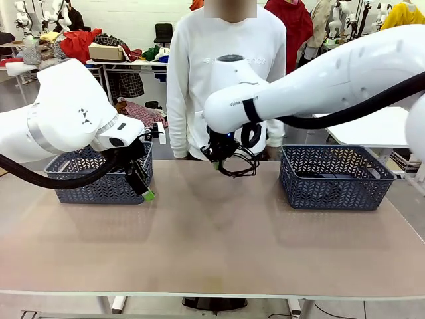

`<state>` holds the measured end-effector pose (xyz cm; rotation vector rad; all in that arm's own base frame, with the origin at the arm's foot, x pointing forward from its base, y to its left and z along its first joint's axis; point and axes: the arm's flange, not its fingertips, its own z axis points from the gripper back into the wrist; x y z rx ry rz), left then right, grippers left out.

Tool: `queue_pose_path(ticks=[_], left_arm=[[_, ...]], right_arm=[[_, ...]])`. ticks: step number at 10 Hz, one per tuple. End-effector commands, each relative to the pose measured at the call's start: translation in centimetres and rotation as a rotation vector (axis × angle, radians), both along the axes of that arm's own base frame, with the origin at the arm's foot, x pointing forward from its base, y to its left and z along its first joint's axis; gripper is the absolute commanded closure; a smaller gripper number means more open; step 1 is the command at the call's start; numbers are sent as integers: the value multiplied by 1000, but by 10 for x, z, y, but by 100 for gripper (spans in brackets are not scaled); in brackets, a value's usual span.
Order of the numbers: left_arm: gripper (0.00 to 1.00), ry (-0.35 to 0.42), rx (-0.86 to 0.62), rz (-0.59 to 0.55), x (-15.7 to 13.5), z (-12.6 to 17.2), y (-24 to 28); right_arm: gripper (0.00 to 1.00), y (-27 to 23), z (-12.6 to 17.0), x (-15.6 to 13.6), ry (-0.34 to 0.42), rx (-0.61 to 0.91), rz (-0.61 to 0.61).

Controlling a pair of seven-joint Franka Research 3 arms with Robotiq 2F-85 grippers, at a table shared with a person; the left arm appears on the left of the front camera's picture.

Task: Organize the cables according to human instructions.
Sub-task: Pick up a bundle of cables and place it in the basket indicated by the human.

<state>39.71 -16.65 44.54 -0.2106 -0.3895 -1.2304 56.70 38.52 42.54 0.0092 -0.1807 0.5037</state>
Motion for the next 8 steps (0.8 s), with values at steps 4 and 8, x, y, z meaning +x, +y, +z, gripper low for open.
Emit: queue_pose_path(ticks=[4, 8], left_arm=[[0, 7, 2, -1, 1, 2, 2], [0, 7, 2, -1, 1, 2, 2]], right_arm=[[100, -82, 46, -2, 11, -74, 384], [100, -141, 71, 10, 6, -139, 487]])
